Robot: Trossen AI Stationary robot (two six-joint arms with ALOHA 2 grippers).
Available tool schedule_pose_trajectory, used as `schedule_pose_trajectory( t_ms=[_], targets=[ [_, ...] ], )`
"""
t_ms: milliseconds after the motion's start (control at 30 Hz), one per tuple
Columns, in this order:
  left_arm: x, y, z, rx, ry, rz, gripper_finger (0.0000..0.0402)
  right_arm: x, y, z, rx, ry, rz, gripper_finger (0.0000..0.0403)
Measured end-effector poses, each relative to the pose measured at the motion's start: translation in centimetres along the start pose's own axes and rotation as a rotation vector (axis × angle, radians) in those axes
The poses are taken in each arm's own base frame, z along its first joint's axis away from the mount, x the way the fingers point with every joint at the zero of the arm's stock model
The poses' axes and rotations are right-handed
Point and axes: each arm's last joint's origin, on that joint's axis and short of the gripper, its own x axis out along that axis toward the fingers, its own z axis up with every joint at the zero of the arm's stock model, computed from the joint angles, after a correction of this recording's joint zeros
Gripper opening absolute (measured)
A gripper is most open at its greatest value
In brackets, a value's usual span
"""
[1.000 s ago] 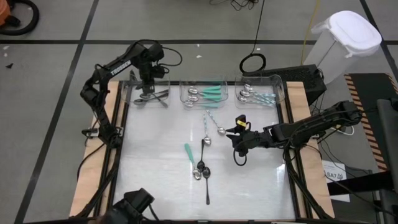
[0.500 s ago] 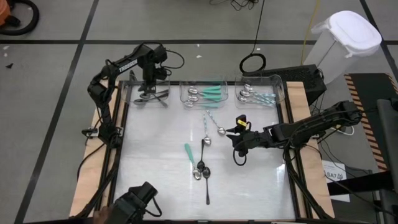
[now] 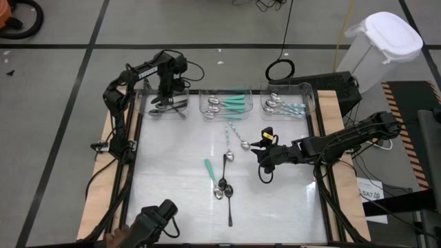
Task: Sort silverware by color (type)
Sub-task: Put the black spoon into the left transparent bin, then put the green spoon into the center transparent bin
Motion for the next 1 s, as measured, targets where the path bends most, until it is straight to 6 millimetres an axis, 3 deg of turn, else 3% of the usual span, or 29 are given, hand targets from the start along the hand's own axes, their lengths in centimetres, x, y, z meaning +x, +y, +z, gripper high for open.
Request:
schedule_pose_trajectory(
  t_ms=[300, 533, 667, 833, 1000],
  targets=[
    [1.2, 0.4, 0.5, -0.064, 0.047, -0.002, 0.0032, 0.0, 0.0, 0.0, 0.000, 0.000, 0.000, 0.0105],
    [1.2, 0.5, 0.6, -0.098, 0.055, 0.020, 0.0070, 0.0, 0.0, 0.0, 0.000, 0.000, 0.000, 0.0105],
    [1.0, 0.2, 0.9, -0.200, 0.074, 0.053, 0.0073, 0.0, 0.0, 0.0, 0.000, 0.000, 0.000, 0.0105],
    [-1.1, -1.0, 1.2, -0.307, 0.133, 0.114, 0.0073, 0.0, 0.0, 0.0, 0.000, -0.001, 0.000, 0.0105],
    [-6.2, -4.1, 1.9, -0.358, 0.025, 0.194, 0.0069, 0.0, 0.0, 0.0, -0.001, -0.001, 0.000, 0.0105]
  ],
)
